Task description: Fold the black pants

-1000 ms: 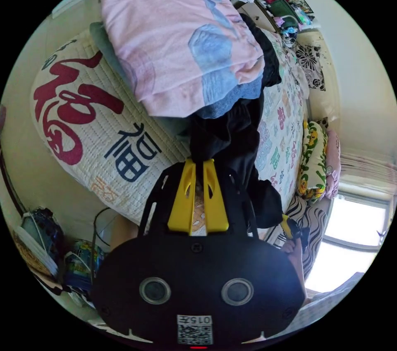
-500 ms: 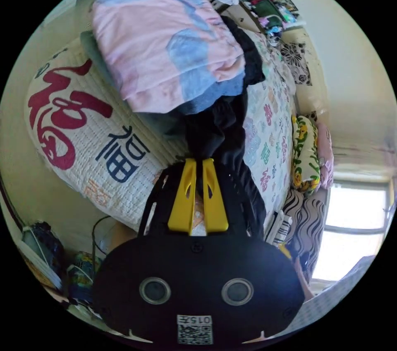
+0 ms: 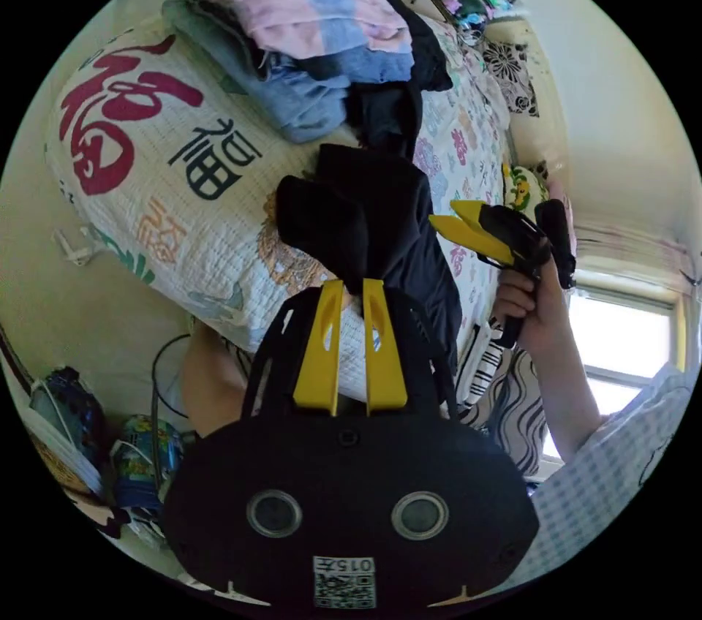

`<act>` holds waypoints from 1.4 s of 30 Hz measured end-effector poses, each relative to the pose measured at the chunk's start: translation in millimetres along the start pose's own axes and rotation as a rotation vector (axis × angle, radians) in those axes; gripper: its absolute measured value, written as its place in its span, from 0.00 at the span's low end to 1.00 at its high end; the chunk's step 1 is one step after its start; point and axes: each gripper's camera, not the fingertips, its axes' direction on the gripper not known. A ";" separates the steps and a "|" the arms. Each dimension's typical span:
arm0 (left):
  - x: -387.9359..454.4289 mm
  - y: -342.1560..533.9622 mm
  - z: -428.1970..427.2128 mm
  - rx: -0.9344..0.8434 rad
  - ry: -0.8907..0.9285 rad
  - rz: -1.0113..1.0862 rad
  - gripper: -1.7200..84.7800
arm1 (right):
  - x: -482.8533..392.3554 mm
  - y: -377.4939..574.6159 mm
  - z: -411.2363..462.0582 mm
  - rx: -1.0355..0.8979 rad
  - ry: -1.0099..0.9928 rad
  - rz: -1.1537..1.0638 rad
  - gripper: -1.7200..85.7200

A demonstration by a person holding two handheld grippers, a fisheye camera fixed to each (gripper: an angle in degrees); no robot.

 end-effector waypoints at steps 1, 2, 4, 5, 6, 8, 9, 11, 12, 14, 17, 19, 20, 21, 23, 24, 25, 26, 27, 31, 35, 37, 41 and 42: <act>-16.7 3.2 -5.2 0.001 0.049 -0.025 0.07 | -6.5 -16.8 17.1 -0.031 0.054 -0.015 0.15; -32.3 6.3 -9.4 -0.004 0.117 -0.040 0.07 | -10.9 -32.6 33.8 -0.056 0.100 -0.020 0.15; -54.0 10.7 -11.5 -0.038 0.270 -0.043 0.06 | -14.9 -54.8 58.6 -0.087 0.139 -0.010 0.15; -67.4 13.5 -12.3 -0.060 0.333 -0.057 0.06 | -16.6 -68.9 76.5 -0.106 0.154 -0.005 0.14; -73.7 14.7 -13.4 -0.060 0.341 -0.063 0.06 | -16.7 -75.6 86.2 -0.123 0.171 0.002 0.14; -98.9 15.7 -20.6 -0.007 0.291 -0.114 0.07 | -12.7 -99.5 130.6 -0.221 0.271 0.024 0.15; -105.5 15.2 -22.2 0.019 0.283 -0.135 0.07 | -10.3 -104.6 142.6 -0.256 0.297 0.031 0.15; -130.6 10.7 -24.4 0.120 0.298 -0.224 0.08 | 0.9 -120.7 183.5 -0.363 0.343 0.063 0.13; -135.7 9.0 -23.7 0.137 0.305 -0.238 0.08 | 3.2 -124.0 191.4 -0.374 0.361 0.067 0.12; -150.5 -0.1 -15.3 0.150 0.334 -0.239 0.11 | 8.7 -135.7 211.2 -0.382 0.390 0.047 0.11; -164.4 -11.2 1.2 0.086 0.366 -0.234 0.13 | 18.1 -147.5 221.6 -0.382 0.352 0.047 0.07; -171.7 -15.2 6.8 0.084 0.393 -0.246 0.13 | 20.2 -149.5 222.5 -0.385 0.350 0.028 0.05; -176.1 -17.6 8.5 0.090 0.398 -0.254 0.13 | 19.7 -148.7 221.8 -0.384 0.338 0.006 0.05; -178.1 -18.6 9.0 0.095 0.397 -0.256 0.12 | 19.1 -147.9 221.3 -0.383 0.334 -0.005 0.04; -185.4 -22.1 12.1 0.092 0.395 -0.259 0.11 | 16.2 -144.7 220.5 -0.368 0.305 -0.034 0.04; -187.1 -22.7 12.9 0.088 0.397 -0.257 0.11 | 15.8 -144.7 221.4 -0.369 0.291 -0.034 0.04; -190.6 -23.5 13.9 0.083 0.402 -0.257 0.11 | 14.1 -145.8 225.7 -0.381 0.267 -0.049 0.03; -193.6 -23.5 14.5 0.083 0.414 -0.253 0.11 | 11.0 -147.8 231.4 -0.386 0.266 -0.078 0.03; -195.0 -23.4 14.7 0.084 0.422 -0.252 0.11 | 9.1 -149.0 234.9 -0.394 0.264 -0.098 0.03; -204.9 -21.0 14.2 0.074 0.502 -0.253 0.16 | 5.1 -160.4 263.7 -0.478 0.221 -0.172 0.04; -206.6 -22.2 18.3 0.001 0.571 -0.216 0.18 | 5.7 -173.1 295.4 -0.559 0.204 -0.232 0.05; -201.9 -25.6 17.2 0.003 0.534 -0.190 0.19 | 16.8 -178.9 303.0 -0.532 0.266 -0.204 0.07; -180.9 -40.2 22.4 -0.017 0.473 -0.123 0.22 | 44.1 -189.1 298.9 -0.439 0.159 -0.053 0.10; -176.6 -42.2 23.5 -0.023 0.466 -0.110 0.22 | 45.3 -189.7 297.1 -0.428 0.156 -0.045 0.10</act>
